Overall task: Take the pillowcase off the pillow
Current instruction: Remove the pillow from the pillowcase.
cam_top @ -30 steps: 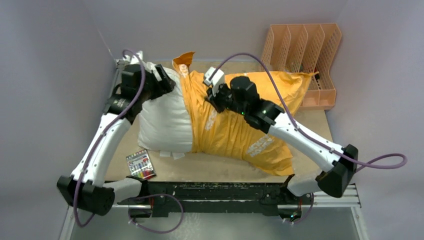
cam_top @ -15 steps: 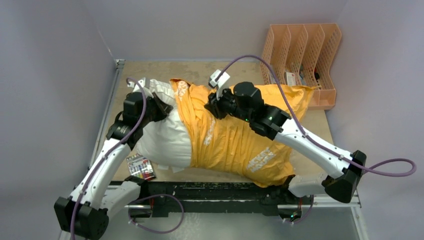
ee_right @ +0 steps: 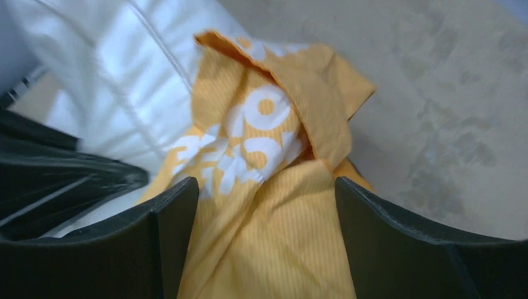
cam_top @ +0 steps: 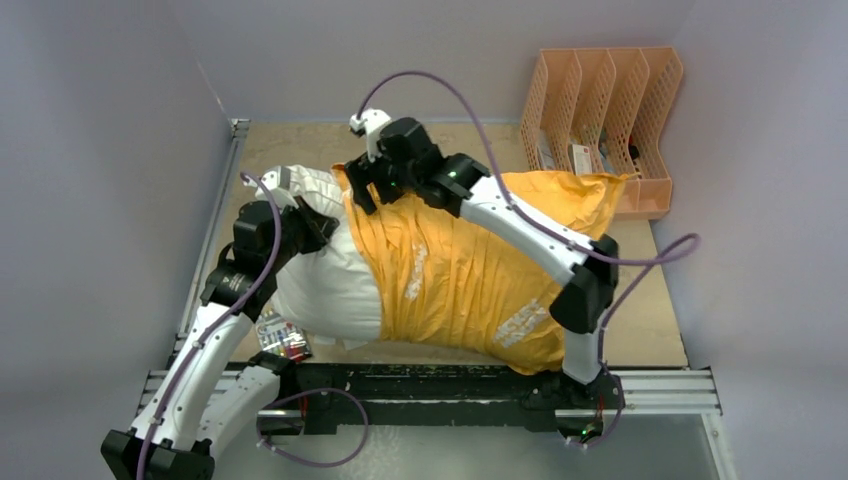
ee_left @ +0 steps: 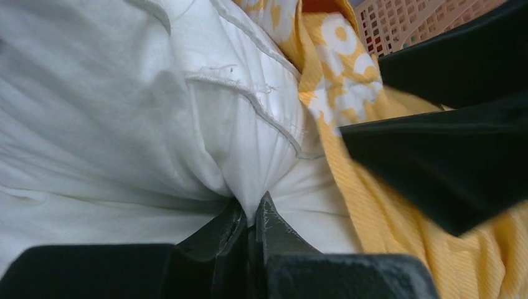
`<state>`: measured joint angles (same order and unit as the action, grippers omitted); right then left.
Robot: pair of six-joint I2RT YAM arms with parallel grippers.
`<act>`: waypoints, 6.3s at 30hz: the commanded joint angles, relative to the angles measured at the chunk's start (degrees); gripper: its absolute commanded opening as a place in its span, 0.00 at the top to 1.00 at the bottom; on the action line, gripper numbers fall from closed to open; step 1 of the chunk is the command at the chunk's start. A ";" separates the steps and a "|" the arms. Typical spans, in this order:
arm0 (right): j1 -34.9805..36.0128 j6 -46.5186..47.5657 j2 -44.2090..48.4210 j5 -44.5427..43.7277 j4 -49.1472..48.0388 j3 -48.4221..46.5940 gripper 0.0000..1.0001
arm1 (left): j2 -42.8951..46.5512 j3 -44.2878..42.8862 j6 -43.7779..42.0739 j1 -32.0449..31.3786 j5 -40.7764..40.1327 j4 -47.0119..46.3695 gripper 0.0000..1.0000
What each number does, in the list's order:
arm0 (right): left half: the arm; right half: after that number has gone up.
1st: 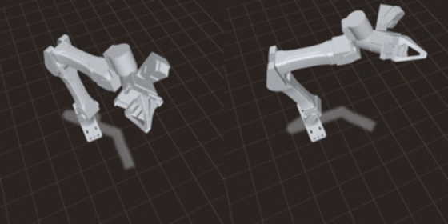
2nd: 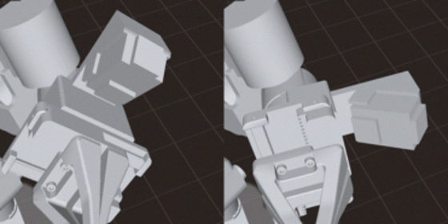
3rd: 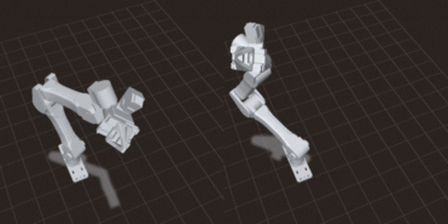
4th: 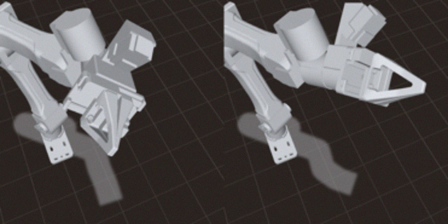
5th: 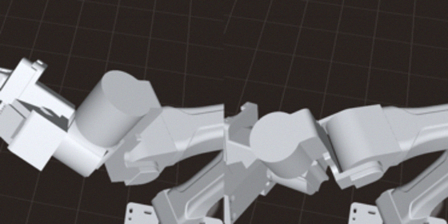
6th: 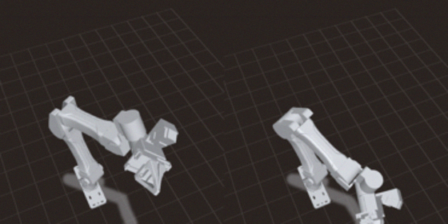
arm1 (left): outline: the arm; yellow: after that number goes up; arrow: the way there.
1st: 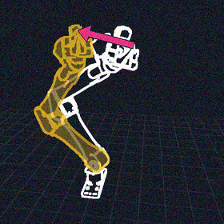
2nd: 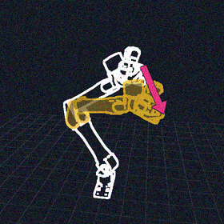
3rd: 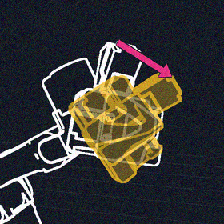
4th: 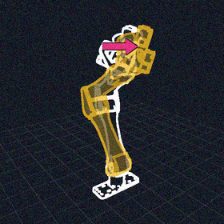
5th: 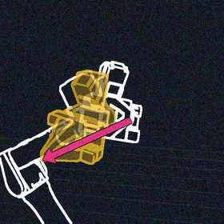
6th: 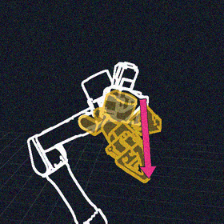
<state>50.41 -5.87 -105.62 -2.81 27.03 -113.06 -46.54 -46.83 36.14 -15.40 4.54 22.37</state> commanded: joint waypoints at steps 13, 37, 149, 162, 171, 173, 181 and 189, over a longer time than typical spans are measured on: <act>-13.47 -5.70 8.80 -9.04 6.62 14.61 1.00 | 0.65 0.76 3.64 0.45 -17.29 15.00 1.00; -18.15 -1.40 27.03 8.42 12.08 22.91 0.13 | -9.17 -6.63 4.15 0.46 -15.76 10.62 1.00; 19.81 52.62 15.12 -17.85 -62.38 60.58 0.19 | -6.04 -9.15 7.78 7.05 2.62 1.65 1.00; 19.45 41.89 20.31 -28.54 -54.98 64.80 1.00 | -7.92 -14.73 3.52 7.05 -3.88 7.68 1.00; 19.46 16.06 37.63 -10.44 -21.11 67.89 1.00 | -18.50 -29.72 -4.69 9.55 -12.34 14.09 1.00; 19.46 13.95 39.64 -11.10 -17.11 68.07 1.00 | -20.13 -31.51 -5.68 12.83 -10.36 14.62 1.00; 18.26 15.89 48.53 -16.67 -19.06 70.13 1.00 | -20.84 -33.41 -8.18 18.95 -7.22 17.73 1.00; 18.29 21.86 39.45 -4.13 -28.22 58.50 0.64 | -14.68 -22.63 -4.51 18.92 2.03 14.39 1.00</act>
<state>69.01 13.39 -62.22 -12.64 4.12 -47.27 -66.39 -71.42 31.44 2.68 5.80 44.80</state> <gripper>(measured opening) 0.249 0.030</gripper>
